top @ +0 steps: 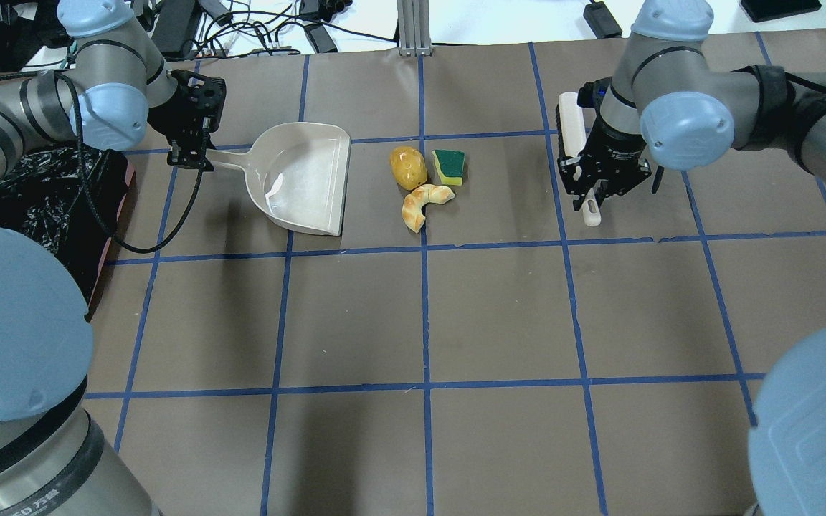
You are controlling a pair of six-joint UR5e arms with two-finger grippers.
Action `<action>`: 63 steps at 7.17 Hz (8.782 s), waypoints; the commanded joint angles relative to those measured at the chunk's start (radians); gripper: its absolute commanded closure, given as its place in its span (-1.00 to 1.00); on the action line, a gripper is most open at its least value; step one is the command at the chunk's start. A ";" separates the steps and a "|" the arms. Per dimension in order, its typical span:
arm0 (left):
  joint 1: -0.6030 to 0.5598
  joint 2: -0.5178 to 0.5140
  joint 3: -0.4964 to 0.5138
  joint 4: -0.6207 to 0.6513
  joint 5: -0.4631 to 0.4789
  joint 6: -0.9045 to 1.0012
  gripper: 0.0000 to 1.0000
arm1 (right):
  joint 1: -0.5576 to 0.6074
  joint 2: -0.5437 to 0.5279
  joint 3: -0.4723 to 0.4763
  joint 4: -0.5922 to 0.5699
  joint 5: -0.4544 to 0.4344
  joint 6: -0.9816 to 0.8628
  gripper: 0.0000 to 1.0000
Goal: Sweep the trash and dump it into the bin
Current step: 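Carry the brush with the right gripper behind the potato, roll and sponge, then sweep the items with the right gripper's brush into the left gripper's dustpan, then lift the dustpan toward the bin with the left gripper while the right returns the brush, then tilt the dustpan over the black bin with the left gripper to dump the items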
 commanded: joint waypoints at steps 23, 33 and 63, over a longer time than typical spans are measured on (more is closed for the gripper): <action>-0.001 -0.003 -0.001 0.002 -0.002 -0.002 0.53 | 0.533 0.266 -0.287 -0.146 0.218 0.792 1.00; 0.000 0.008 -0.004 0.002 -0.018 -0.002 0.53 | 0.581 0.282 -0.350 -0.181 0.253 0.847 1.00; 0.633 0.153 0.238 -0.195 0.251 0.617 0.57 | -0.305 -0.030 0.114 -0.060 -0.163 -0.325 1.00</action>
